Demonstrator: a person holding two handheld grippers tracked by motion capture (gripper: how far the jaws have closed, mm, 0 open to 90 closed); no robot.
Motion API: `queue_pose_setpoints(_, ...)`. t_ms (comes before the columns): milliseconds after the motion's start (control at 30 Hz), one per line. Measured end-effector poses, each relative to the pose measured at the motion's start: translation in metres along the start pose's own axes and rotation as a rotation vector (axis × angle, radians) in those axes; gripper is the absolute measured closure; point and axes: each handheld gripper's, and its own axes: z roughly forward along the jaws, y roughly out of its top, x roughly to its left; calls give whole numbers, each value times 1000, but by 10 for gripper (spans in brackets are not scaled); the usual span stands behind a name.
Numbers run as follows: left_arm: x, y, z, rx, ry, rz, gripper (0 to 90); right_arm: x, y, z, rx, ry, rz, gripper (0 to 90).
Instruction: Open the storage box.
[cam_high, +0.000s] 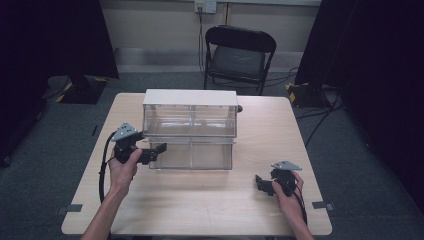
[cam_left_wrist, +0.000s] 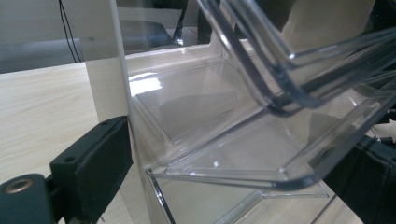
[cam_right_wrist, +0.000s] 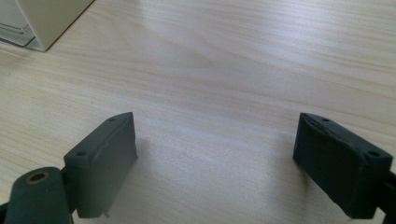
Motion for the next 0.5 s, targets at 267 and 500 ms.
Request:
queue_pose_setpoints(267,-1,1,1,6,6,7,61,0,0,0,0,0,0,126)
queue_pose_setpoints(500,0,1,1,9,5,0,60,0,0,0,0,0,0,125)
